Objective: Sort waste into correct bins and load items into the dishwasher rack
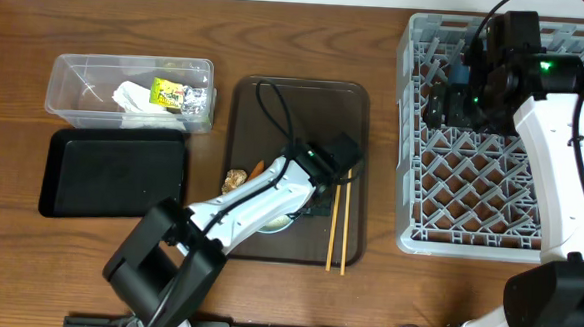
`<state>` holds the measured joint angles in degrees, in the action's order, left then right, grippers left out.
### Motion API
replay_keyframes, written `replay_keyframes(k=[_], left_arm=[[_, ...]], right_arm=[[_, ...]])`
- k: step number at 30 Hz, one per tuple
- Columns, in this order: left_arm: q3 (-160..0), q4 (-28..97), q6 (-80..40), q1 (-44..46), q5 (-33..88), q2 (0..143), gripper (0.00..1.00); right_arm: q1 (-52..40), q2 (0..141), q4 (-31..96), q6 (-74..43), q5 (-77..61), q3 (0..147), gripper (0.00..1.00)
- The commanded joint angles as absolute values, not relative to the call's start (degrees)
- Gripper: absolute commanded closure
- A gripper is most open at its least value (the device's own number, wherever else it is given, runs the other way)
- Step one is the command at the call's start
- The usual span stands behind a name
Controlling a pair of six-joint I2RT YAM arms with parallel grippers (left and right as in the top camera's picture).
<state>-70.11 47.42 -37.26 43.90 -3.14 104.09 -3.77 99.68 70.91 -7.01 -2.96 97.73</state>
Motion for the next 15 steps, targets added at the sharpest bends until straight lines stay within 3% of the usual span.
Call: replay_keyframes(k=[1,15], left_arm=[[-71.3,48.0,-34.9,43.7,-5.7,102.2,0.94],[-71.3,50.5,-34.1,42.9,-5.7,102.1,0.94]], right_arm=[[-2.5,98.5,71.0,-7.0,-2.8,97.5,0.02],[-2.5,98.5,71.0,-7.0,-2.8,97.5,0.02]])
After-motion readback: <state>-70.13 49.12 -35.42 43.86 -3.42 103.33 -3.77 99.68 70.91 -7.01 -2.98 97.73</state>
